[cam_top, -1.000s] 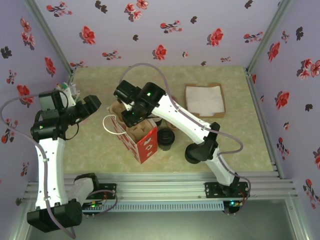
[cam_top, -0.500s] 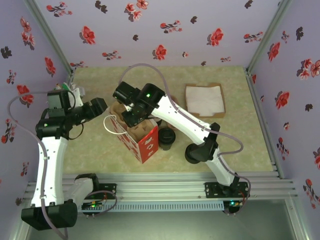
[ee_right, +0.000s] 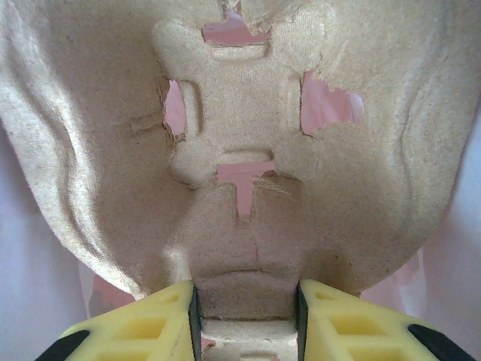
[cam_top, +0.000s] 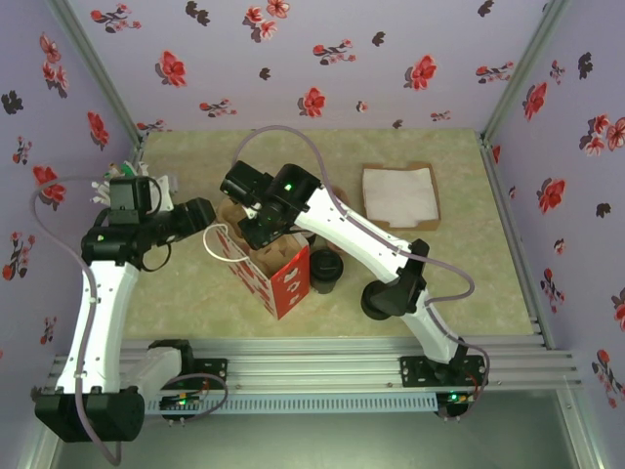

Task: Pack the takeout coffee

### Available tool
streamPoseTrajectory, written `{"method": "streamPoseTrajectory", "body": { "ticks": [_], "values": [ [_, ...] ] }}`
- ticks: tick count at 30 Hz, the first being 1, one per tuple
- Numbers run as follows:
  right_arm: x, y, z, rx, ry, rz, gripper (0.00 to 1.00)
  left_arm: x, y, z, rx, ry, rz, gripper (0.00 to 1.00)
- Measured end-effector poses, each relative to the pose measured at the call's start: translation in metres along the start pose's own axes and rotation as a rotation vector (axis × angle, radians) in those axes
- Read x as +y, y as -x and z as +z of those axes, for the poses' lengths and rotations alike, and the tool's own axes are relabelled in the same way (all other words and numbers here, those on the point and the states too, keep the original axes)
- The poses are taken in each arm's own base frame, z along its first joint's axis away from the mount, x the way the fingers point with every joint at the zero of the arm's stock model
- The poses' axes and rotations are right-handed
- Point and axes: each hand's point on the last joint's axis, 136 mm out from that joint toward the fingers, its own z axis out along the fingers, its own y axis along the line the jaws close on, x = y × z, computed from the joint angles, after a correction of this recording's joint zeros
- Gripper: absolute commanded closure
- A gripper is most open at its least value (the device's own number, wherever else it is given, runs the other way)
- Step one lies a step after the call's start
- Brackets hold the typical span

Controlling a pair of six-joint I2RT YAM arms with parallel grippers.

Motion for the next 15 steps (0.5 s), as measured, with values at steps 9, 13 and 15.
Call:
{"method": "streamPoseTrajectory", "body": {
  "ticks": [9,13,15],
  "values": [
    [-0.001,-0.003,0.003,0.013,-0.004,0.000,0.65,0.005,-0.002,0.007,0.015,0.029,0.004,0.34],
    [-0.001,-0.003,0.004,0.016,-0.005,0.000,0.65,0.010,-0.001,0.007,0.006,0.053,0.002,0.34],
    [0.000,-0.004,0.005,0.019,-0.003,-0.001,0.65,0.011,0.000,0.007,0.001,0.058,0.004,0.34]
  ]
}}
